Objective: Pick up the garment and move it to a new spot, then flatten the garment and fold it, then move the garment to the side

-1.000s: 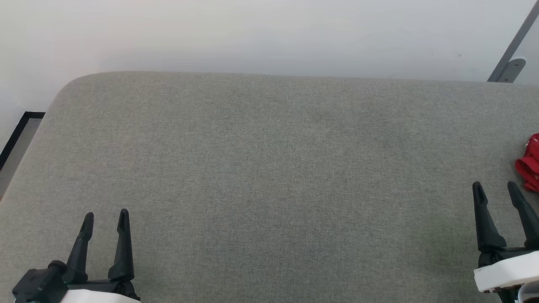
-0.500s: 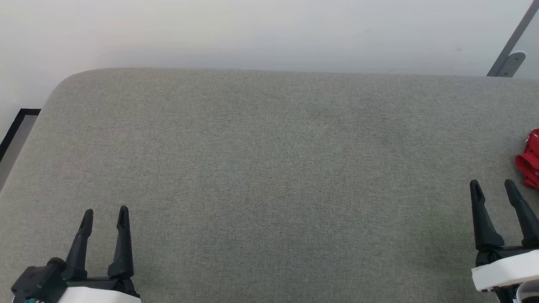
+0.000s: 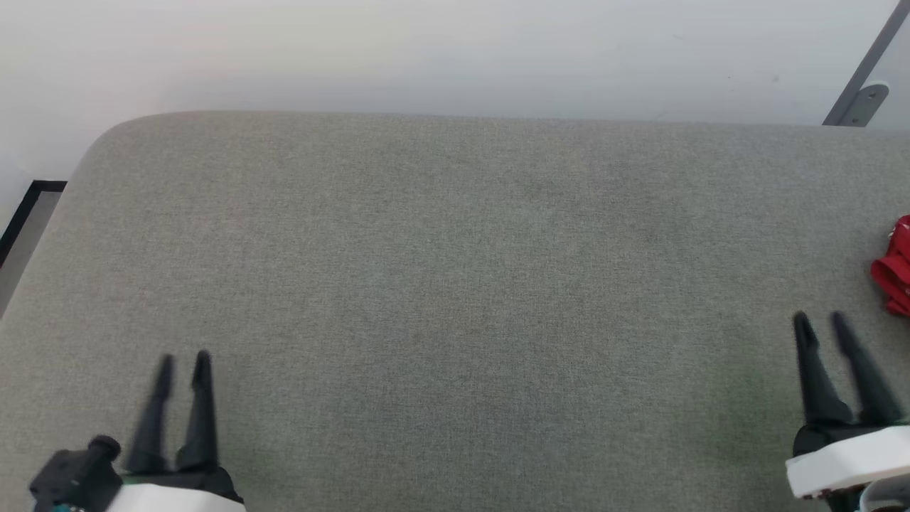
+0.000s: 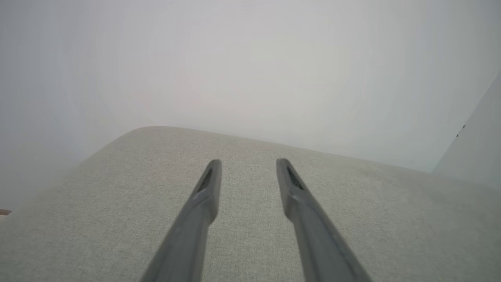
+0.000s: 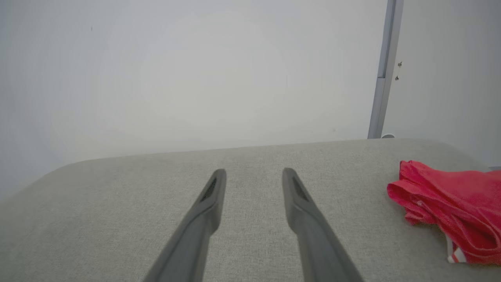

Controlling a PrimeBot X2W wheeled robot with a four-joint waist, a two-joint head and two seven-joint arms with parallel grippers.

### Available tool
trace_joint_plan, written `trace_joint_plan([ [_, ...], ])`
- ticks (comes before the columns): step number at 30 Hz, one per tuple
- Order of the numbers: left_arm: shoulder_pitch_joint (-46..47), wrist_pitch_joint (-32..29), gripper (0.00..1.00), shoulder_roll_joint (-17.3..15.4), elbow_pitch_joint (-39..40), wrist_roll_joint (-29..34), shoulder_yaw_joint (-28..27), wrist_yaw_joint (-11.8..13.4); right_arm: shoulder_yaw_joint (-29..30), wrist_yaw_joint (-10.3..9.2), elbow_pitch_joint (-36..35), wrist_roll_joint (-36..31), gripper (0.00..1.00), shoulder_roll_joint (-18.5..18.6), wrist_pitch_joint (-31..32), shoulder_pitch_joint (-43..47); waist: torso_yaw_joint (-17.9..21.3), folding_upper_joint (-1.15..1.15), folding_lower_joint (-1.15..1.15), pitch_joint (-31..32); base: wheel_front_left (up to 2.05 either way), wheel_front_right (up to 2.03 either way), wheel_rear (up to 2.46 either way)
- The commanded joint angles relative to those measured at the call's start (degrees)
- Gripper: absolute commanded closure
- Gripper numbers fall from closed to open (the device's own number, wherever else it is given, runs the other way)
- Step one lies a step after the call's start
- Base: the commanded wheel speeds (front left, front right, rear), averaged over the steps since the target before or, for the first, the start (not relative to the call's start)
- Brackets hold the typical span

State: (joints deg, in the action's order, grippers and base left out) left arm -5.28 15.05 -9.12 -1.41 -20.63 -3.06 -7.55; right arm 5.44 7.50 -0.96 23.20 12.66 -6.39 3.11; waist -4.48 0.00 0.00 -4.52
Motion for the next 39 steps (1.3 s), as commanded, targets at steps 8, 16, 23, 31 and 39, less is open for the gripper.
trace_joint_plan([
  [8,0.3,-1.3,1.00,0.8,-1.9,-5.6,0.3,0.1,-0.2,0.00,2.2,5.1,1.00,-1.2,0.9,-0.4,0.2,0.00,0.00,0.2,0.00,0.00,0.00],
  [16,1.7,-3.2,1.00,1.0,-3.3,-13.4,0.4,0.1,-0.1,0.00,3.7,12.4,1.00,-2.1,2.2,-1.5,0.5,0.00,0.00,0.5,0.00,0.00,0.00],
  [23,2.7,-4.5,1.00,1.2,-4.2,-18.7,0.4,0.0,-0.1,0.00,4.6,17.3,1.00,-2.7,3.1,-2.3,0.7,0.00,0.00,0.7,0.00,0.00,0.00],
  [31,3.8,-6.2,1.00,1.5,-5.2,-25.3,0.3,0.0,0.0,0.00,5.8,23.5,1.00,-3.5,4.2,-3.2,1.0,0.00,0.00,0.9,0.00,0.00,0.00],
  [39,4.8,-7.8,1.00,1.9,-6.0,-31.2,0.2,0.0,0.1,0.00,6.9,29.1,1.00,-4.2,5.2,-3.9,1.3,0.00,0.00,1.2,0.00,0.00,0.00],
])
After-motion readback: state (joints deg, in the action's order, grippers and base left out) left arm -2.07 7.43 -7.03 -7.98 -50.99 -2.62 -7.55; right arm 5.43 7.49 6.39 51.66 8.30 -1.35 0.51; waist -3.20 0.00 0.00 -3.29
